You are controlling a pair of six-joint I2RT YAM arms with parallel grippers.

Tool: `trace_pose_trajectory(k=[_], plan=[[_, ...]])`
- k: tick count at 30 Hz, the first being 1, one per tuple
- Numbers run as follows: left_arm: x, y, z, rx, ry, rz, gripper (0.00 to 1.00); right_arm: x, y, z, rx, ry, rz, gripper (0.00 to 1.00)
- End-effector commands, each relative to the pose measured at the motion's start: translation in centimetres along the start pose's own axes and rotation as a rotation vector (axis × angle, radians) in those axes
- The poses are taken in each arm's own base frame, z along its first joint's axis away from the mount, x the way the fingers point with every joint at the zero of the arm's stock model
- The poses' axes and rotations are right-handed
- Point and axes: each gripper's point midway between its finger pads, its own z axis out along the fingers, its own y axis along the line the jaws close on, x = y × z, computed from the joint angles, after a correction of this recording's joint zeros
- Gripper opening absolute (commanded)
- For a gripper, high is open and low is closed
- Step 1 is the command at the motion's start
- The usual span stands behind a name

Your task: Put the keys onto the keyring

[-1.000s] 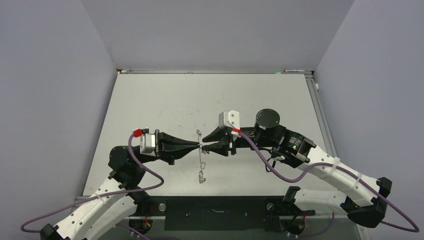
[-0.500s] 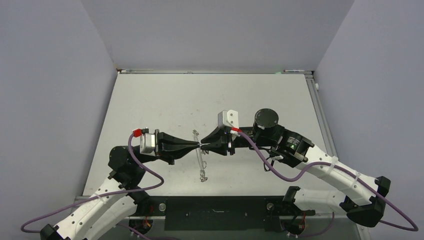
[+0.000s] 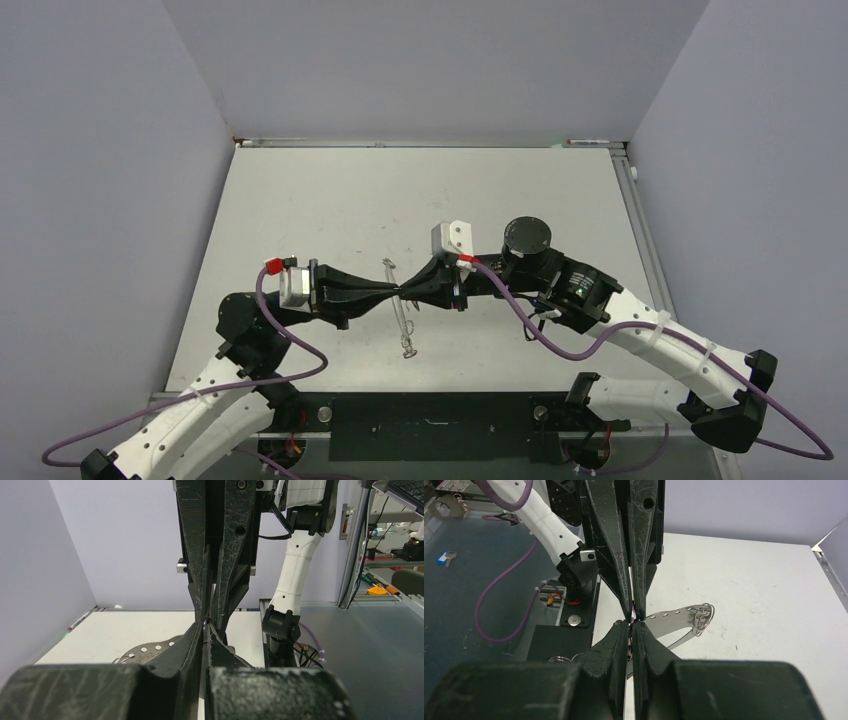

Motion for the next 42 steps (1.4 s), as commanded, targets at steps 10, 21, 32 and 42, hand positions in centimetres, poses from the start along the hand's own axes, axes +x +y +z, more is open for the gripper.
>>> trace_pose_trajectory(k=[10,21,32,42], plan=[[-0.9,0.2,-0.6,-0.029,0.041,0.143,0.15,-0.8,-0.1,0.2,-0.034,0.007,-0.052,0.05],[0.1,0.6,-1.2,-0.045,0.131,0.174,0.45,0.2,-1.4,-0.3,0.032,0.081,-0.077,0.05],[2.1,0.5,-1.5,0.003,0.319,0.119,0.36,2.4,-3.0,-1.6,0.149,0.312,-0.144,0.05],[3.6,1.2,-1.0,0.015,0.381,0.053,0.32,3.1,-1.8,-0.9,0.125,0.360,-0.156,0.05]])
